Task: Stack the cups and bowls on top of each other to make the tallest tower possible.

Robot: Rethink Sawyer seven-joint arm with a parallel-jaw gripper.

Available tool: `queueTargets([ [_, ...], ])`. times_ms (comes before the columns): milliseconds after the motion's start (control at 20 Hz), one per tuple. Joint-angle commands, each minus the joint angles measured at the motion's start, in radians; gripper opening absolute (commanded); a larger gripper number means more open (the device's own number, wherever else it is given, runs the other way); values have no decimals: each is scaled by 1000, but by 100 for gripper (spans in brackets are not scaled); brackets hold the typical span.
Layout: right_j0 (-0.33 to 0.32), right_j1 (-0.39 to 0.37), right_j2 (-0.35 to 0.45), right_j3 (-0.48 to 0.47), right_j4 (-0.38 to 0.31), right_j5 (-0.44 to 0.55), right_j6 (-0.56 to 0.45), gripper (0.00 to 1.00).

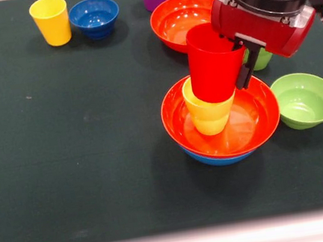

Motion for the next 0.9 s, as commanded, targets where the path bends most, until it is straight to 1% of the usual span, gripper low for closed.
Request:
queueTargets([
  [50,-31,-1,127,129,-88,-76,-223,0],
  [650,-39,0,144,126,-101,-78,-219,0],
  [900,-40,-18,150,149,-103,-72,-211,0],
])
